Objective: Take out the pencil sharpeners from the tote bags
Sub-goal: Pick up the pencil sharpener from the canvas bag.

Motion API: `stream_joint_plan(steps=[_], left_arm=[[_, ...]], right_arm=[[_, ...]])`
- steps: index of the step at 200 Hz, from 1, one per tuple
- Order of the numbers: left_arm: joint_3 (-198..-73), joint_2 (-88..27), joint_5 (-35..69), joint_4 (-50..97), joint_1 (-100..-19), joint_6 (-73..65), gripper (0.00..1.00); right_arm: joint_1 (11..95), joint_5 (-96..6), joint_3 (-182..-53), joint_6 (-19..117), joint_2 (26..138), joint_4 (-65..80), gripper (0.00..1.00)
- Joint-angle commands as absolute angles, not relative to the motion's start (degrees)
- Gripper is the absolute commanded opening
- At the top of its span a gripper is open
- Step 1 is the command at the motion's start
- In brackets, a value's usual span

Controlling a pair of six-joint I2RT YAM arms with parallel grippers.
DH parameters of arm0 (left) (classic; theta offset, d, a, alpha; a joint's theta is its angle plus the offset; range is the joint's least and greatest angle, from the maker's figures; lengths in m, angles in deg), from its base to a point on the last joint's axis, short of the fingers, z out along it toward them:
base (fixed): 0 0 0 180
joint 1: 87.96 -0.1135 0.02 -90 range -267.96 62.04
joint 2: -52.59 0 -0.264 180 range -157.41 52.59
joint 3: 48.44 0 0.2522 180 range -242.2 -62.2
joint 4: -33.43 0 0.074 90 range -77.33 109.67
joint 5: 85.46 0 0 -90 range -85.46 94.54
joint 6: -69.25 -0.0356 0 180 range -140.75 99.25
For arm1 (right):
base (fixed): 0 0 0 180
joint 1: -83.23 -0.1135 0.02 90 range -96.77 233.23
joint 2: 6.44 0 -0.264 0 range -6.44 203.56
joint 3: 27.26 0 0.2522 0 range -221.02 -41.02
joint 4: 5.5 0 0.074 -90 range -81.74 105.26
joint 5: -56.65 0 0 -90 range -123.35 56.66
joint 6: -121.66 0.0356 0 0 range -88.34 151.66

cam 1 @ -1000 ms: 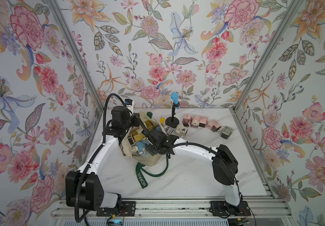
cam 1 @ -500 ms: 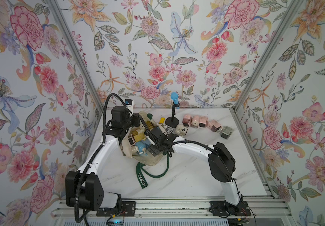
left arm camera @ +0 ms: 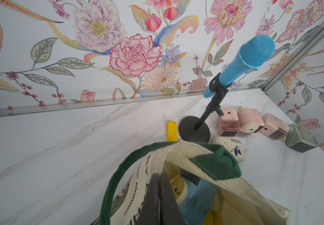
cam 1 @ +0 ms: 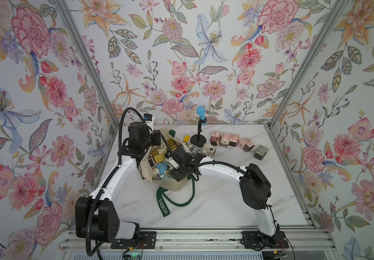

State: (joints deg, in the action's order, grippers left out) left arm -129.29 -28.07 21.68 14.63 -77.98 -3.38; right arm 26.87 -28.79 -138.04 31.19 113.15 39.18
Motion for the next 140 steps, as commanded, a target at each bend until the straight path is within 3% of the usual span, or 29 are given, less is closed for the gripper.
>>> stream_joint_plan(steps=[1, 35, 140], left_arm=[[-129.9, -26.4, 21.4, 17.4, -78.1, -3.7, 0.0], [-129.9, -26.4, 21.5, 17.4, -78.0, -3.7, 0.0], [-129.9, -26.4, 21.5, 17.5, -78.0, -3.6, 0.0]], right_arm=[[27.4, -32.7, -136.8, 30.8, 114.0, 42.0, 0.77], [27.4, -34.1, -136.8, 30.7, 114.6, 41.9, 0.78], [26.9, -37.7, -129.1, 29.9, 106.7, 33.1, 0.5]])
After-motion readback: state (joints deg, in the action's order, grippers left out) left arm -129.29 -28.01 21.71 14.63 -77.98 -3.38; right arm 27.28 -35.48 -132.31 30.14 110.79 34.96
